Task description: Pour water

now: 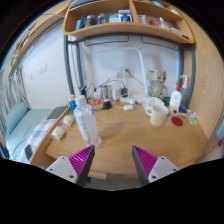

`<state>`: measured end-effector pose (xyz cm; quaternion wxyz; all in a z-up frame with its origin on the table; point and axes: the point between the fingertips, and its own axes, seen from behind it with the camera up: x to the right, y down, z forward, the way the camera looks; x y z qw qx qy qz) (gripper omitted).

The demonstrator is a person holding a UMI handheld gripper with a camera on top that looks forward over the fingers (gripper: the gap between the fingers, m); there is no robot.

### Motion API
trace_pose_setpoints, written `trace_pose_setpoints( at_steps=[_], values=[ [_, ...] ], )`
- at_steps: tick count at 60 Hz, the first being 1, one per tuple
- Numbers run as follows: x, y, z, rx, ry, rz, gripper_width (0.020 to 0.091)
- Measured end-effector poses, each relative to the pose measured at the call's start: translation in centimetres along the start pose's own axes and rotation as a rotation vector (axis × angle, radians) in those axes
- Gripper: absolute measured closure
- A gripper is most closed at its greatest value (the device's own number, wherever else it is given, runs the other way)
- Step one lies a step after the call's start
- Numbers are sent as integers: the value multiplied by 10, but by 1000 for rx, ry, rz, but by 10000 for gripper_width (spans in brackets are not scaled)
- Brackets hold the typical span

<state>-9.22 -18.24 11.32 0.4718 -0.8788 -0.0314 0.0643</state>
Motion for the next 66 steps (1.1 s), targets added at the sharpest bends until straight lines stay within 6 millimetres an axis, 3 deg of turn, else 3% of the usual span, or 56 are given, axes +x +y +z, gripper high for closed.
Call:
trace_pose_setpoints(
  at_steps=[6,12,29,36,39,44,53,62,66],
  values=[
    [-44,20,17,-13,-51,-12,339],
    [-68,16,37,-2,-70,-38,338],
    [-86,-46,99,141,-42,-4,345],
    [-85,-64,117,200,-18,-10,346],
    [-85,-69,123,229,-8,-20,375],
    [-89,-74,130,272,4,-58,541],
    [-95,-76,133,293,18,-95,610],
    [-97,-76,135,296,17,-98,739],
    [-97,-78,136,310,9,-96,741]
  ],
)
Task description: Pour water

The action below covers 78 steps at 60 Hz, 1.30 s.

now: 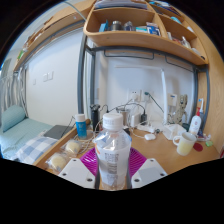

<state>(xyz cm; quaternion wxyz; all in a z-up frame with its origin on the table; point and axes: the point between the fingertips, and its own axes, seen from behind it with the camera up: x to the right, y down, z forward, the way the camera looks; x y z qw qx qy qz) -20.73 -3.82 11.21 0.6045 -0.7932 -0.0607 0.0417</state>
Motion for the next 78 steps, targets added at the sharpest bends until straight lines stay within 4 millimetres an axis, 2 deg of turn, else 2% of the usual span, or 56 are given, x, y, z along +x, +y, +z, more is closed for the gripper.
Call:
trace_pose_setpoints(
  at_steps=[9,16,25,35,44,52,57,66,78],
  values=[
    [4,1,2,-3,-33,32,740],
    [26,-8,12,-44,-40,110,743],
    [80,-33,38,-66,-41,382,742],
    [143,-59,65,-60,-66,820,743],
    [191,-69,80,-45,-121,1144,742],
    [218,-70,84,-59,-147,1412,743],
    [231,-63,86,-78,-142,1558,741],
    [237,-54,86,-120,-144,1744,739],
    [233,-44,87,-211,-144,1915,740]
  ],
)
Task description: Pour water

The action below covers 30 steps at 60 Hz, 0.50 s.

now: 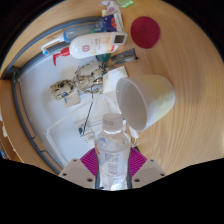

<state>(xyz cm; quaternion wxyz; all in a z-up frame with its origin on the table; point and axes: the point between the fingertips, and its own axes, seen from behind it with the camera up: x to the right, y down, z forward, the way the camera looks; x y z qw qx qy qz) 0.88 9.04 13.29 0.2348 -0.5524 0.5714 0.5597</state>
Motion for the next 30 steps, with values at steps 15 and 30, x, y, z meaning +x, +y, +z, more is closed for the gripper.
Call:
trace_pose_setpoints(
  at_steps=[15,30],
  values=[
    [-10,1,-9,4,-1,-68,742],
    [-107,-13,-52,110,-33,-910,741]
  ],
)
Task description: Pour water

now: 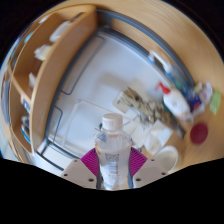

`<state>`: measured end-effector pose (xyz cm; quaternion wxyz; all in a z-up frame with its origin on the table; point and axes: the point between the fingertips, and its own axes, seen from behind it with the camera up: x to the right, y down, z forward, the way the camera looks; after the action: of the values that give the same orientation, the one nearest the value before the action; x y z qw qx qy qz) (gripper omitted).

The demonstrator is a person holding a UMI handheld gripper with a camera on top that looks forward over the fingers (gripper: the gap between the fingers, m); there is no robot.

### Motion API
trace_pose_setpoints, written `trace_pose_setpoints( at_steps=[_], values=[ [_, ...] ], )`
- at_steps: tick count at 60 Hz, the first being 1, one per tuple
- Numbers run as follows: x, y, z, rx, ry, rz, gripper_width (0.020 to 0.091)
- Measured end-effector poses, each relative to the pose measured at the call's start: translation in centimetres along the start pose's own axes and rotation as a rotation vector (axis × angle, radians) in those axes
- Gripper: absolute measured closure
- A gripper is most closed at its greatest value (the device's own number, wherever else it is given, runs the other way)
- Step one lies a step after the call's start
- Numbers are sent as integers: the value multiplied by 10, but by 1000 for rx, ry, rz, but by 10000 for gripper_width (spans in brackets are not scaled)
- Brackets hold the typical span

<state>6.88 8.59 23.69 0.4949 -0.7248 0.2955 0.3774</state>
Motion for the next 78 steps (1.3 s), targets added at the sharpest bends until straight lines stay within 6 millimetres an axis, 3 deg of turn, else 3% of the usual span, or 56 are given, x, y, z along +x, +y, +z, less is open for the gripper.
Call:
trace_pose_setpoints(
  at_steps=[10,15,20,24,36,41,49,60,62,68,78],
  values=[
    [19,-68,-27,122,145,-615,726],
    [47,-94,-33,161,246,-817,719],
    [78,-107,-35,159,331,-939,707],
    [112,-106,-25,143,359,-961,704],
    [173,-100,-12,109,392,-959,686],
    [189,-97,-12,104,417,-953,676],
    [202,-88,-7,120,383,-922,655],
    [205,-91,-5,182,347,-896,569],
    [209,-89,-5,163,358,-897,526],
    [226,-80,-10,102,410,-910,384],
    [225,-73,-36,66,438,-906,356]
  ],
)
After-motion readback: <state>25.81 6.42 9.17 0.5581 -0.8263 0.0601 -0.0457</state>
